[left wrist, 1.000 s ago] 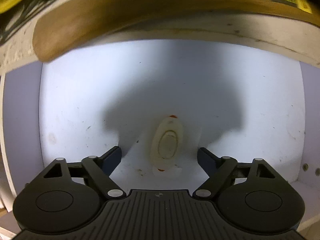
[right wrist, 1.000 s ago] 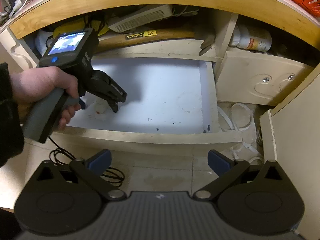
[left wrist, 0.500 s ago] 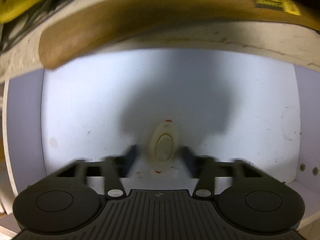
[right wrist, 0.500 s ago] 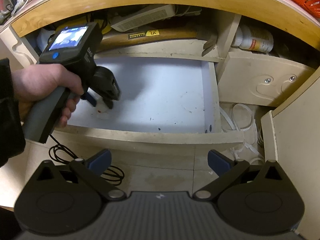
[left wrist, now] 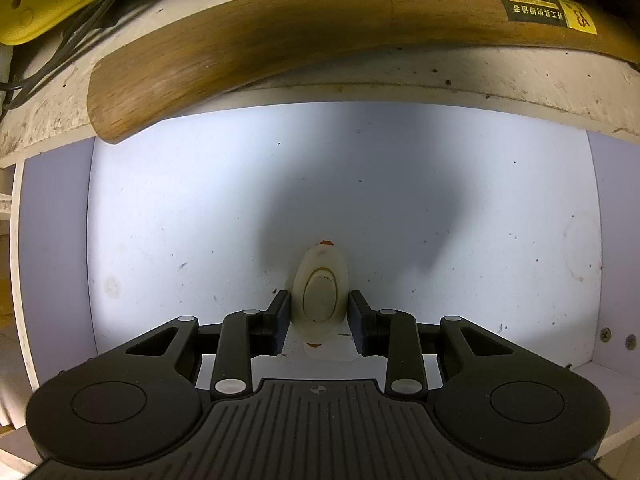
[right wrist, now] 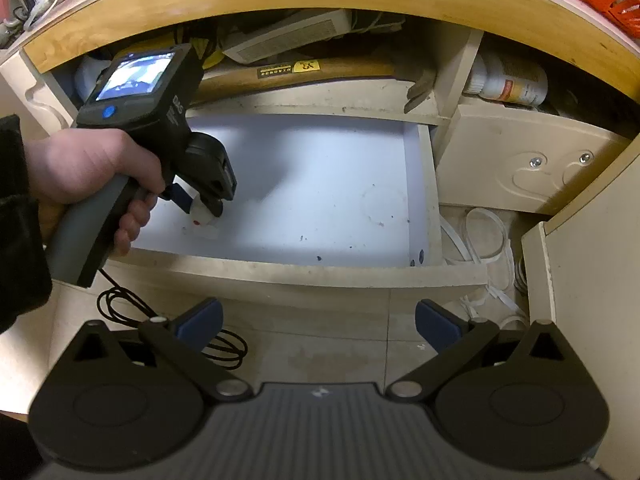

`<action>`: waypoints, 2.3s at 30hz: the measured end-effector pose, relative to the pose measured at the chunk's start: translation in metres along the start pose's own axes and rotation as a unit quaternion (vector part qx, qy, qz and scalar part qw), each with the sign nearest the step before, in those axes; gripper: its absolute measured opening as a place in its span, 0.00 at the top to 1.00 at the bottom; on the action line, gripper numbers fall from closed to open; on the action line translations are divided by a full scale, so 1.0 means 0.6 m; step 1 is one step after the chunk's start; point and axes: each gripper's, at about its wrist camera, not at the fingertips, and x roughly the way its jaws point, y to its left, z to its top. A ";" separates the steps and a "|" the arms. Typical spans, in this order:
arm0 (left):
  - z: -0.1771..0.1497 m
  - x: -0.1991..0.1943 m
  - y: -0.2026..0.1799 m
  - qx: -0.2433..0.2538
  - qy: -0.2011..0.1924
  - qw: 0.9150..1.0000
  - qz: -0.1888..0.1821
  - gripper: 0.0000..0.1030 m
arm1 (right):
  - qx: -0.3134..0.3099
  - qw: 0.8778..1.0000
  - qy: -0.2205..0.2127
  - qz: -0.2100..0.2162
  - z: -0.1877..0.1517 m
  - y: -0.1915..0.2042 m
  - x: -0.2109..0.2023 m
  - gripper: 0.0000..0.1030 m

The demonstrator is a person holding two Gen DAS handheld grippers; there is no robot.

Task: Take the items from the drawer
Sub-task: 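Lift the white item up and out of the drawer with the left gripper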

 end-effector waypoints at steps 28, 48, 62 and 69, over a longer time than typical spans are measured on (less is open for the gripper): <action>0.024 -0.167 0.021 -0.004 0.011 1.000 -0.013 0.71 | -0.016 1.000 -0.020 0.005 0.005 0.020 -0.019 0.00; 0.044 -0.333 0.031 -0.006 -0.017 0.999 -0.028 0.71 | -0.024 0.999 -0.034 0.008 0.014 0.029 -0.038 0.00; 0.039 -0.389 0.050 -0.017 -0.026 0.999 -0.034 0.71 | -0.033 0.999 -0.035 -0.003 0.012 0.029 -0.037 0.00; 0.030 -0.411 0.053 -0.008 -0.067 0.997 -0.047 0.71 | -0.043 0.998 -0.037 -0.010 0.009 0.033 -0.036 0.00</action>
